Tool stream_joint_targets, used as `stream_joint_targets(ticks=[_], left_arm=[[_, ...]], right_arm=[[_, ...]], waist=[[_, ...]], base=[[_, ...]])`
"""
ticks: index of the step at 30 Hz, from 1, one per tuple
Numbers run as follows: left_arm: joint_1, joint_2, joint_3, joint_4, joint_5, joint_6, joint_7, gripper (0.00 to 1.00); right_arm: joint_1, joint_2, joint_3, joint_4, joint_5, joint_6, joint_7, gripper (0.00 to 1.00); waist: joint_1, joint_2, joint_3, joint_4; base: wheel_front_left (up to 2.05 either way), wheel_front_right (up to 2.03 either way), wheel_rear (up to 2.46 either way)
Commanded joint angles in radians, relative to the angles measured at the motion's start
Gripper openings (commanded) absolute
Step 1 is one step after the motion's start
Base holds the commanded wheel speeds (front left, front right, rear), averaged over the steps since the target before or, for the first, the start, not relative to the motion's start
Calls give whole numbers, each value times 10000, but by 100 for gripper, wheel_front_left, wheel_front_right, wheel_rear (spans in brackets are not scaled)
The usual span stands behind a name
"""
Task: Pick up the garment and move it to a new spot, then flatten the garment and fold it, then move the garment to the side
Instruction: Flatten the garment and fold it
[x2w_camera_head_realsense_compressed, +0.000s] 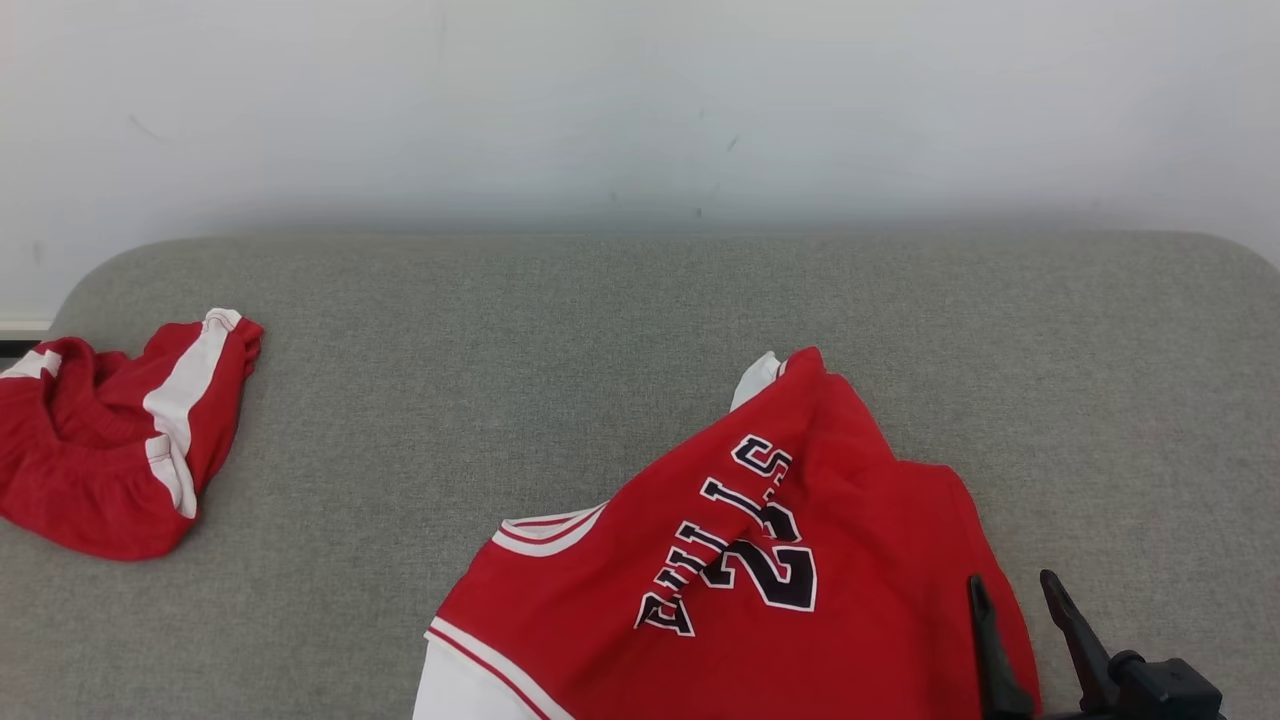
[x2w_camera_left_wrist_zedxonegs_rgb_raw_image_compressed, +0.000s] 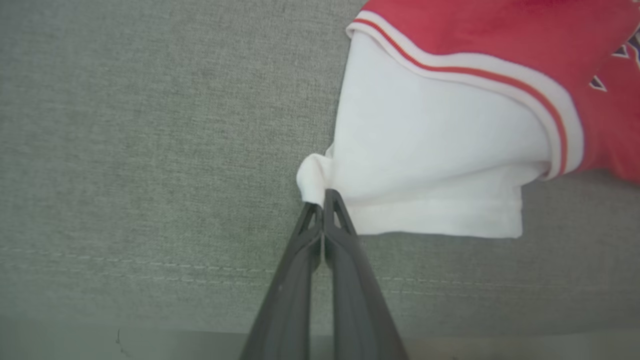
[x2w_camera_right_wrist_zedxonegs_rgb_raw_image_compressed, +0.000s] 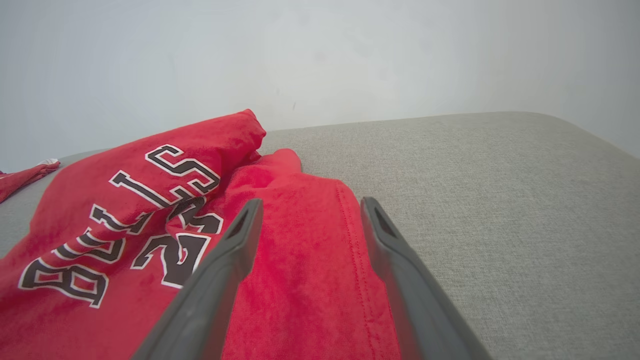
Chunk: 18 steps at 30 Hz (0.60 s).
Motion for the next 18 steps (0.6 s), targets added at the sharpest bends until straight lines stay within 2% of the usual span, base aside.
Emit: stream_joint_targets(ticks=[1,3,4,13,18], left_arm=[[107,12,38,34,-49,45,-48,0],[89,43,112,28,-27,73,-209,94],[68,77,161,-5,33,149,-330,100],[-92,442,812,-705,475,458,-1424,100],[-534,724,861,-898,770,345,-1491,100]], right_arm=[[68,24,-35,-22,46,-23,-49,100],[109,39,-55,-27,47,-23,-49,100],[124,44,-65,-25,56,-23,-49,100],[204,63,-148,-44,64,-23,-49,100],[210,59,-139,-42,43,-23,-49,100]], waist=[[0,0,-28,-27],[0,0,-56,-40],[0,0,-72,-44],[0,0,-174,-75],[0,0,-191,-107]], base=[[0,0,0],[0,0,0],[0,0,0],[0,0,0],[0,0,0]])
